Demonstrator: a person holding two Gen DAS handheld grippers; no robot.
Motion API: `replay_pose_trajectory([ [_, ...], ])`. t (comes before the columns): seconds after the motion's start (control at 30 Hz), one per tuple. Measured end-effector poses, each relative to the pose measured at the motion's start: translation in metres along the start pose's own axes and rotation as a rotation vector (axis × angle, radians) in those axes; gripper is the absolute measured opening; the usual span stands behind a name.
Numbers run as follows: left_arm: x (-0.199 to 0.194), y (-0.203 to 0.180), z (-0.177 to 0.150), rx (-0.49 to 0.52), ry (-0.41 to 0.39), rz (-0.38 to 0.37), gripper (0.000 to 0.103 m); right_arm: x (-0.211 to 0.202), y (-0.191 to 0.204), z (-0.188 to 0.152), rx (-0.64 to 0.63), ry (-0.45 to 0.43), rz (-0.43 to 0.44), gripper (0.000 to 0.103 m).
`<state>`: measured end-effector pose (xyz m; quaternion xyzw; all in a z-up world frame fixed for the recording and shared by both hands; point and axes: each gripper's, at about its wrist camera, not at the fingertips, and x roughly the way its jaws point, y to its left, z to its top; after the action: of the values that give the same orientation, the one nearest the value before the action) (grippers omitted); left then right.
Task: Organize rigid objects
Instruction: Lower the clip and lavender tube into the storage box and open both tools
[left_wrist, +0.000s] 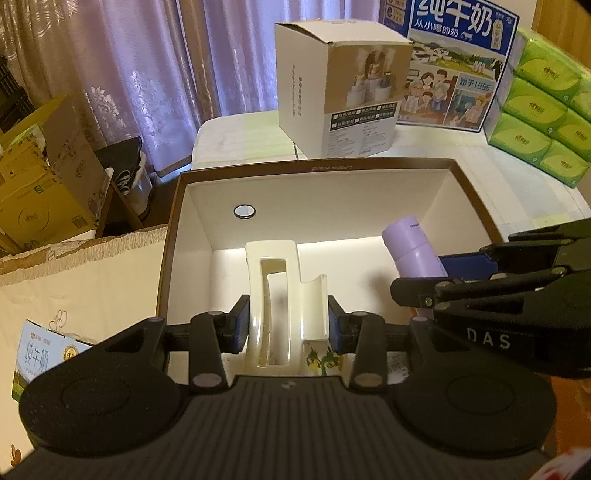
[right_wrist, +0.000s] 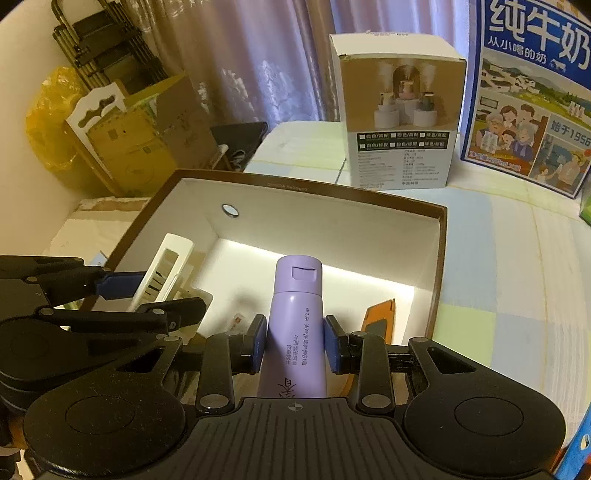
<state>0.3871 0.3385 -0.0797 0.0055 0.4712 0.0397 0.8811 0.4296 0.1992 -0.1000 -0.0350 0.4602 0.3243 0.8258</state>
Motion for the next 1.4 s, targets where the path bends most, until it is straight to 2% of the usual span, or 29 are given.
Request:
replay_pose_trajectory([
  [0.3, 0.017, 0.006, 0.008, 0.014, 0.017, 0.003, 0.036, 0.017, 0.000, 0.012, -0.003, 0.006, -0.020, 0.030],
  [0.4, 0.020, 0.008, 0.008, 0.020, 0.020, -0.009, 0.036, 0.019, -0.003, 0.015, 0.013, -0.023, -0.010, 0.030],
  [0.5, 0.019, 0.007, 0.007, 0.028, 0.006, -0.010, 0.041, 0.018, -0.008, 0.018, 0.046, -0.027, 0.020, 0.031],
  [0.6, 0.018, 0.003, 0.004, 0.057, -0.001, -0.002, 0.046, 0.013, -0.008, 0.017, 0.035, -0.021, 0.037, 0.032],
  [0.97, 0.011, 0.004, -0.006, 0.045, 0.007, -0.013, 0.046, 0.004, -0.006, 0.006, 0.011, 0.000, 0.034, 0.037],
  [1.4, -0.011, 0.001, -0.013, 0.031, -0.012, -0.023, 0.046, -0.021, -0.001, -0.005, 0.013, -0.026, 0.049, 0.040],
])
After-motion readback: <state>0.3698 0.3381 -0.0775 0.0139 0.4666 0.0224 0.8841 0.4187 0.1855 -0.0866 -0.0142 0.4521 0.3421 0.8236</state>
